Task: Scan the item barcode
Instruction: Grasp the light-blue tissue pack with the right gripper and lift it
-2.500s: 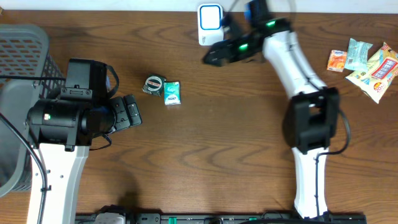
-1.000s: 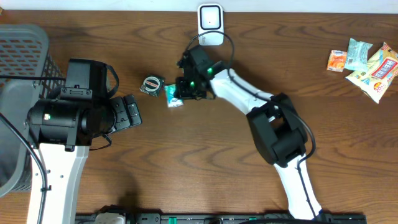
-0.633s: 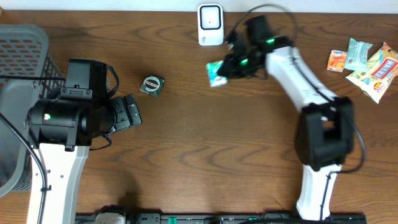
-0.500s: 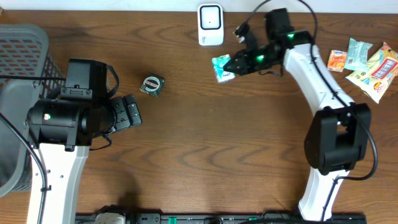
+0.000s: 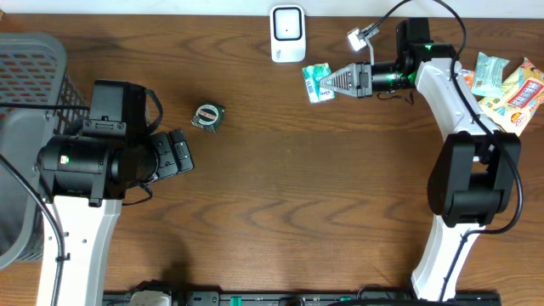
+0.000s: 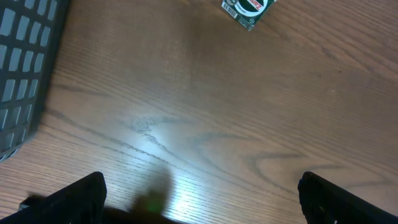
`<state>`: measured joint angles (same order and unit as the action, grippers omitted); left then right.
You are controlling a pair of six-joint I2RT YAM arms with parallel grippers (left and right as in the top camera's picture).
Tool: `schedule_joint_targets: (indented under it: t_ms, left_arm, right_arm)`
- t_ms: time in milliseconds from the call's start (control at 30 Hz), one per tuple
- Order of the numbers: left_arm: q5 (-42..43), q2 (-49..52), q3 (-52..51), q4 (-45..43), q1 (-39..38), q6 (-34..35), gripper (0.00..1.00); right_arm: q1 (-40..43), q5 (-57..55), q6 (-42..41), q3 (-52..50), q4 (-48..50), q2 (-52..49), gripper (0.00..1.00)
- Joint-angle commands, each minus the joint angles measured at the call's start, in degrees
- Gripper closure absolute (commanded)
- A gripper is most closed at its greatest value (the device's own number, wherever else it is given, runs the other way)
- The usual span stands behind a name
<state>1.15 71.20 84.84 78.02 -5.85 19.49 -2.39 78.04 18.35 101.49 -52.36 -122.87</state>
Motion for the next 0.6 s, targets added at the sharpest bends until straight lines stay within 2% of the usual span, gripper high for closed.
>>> schedule_joint_targets:
  t_ms: [0,567]
  left_arm:
    - [-0.15,-0.04,0.24,0.17,0.02,0.11,0.02]
    - [-0.15,-0.04,0.24,0.17,0.02,0.11,0.02]
  right_arm:
    - [0.13,7.93,2.08,-0.04,0.61,-0.07,0.99]
    - [0.57,7.80,0.52,-0.04,0.72,-0.07,0.99]
